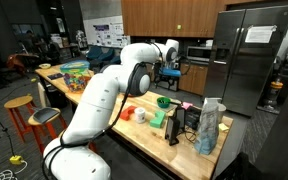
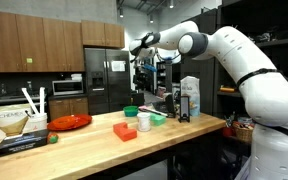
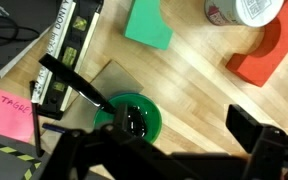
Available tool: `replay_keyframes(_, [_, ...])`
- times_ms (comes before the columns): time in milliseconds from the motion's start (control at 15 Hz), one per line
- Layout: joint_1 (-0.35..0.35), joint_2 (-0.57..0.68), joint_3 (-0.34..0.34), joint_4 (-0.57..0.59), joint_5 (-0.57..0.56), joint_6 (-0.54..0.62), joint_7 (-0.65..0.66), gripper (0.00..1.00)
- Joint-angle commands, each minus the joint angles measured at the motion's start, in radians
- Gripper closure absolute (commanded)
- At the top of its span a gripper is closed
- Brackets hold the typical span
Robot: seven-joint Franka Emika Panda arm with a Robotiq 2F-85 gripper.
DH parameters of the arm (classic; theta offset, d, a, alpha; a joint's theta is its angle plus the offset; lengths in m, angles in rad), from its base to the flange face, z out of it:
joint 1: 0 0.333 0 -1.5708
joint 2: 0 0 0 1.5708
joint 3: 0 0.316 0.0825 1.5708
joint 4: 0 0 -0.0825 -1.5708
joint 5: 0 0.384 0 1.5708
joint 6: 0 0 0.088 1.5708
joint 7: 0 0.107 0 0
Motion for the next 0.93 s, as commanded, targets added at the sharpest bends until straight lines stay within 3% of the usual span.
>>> replay_keyframes(0, [-0.025,-0.045,0.017,-0.056,0.076,0.001,0.002,0.00])
replay_keyframes(400, [-0.031,-0.056,0.012,-0.087,0.189,0.046,0.013,0.00])
replay_keyframes(733, [-0.005,-0.073,-0.012,-0.137,0.157,0.200,0.018,0.00])
replay_keyframes(867, [-0.015,-0.027,0.000,-0.081,0.168,0.172,0.006,0.00])
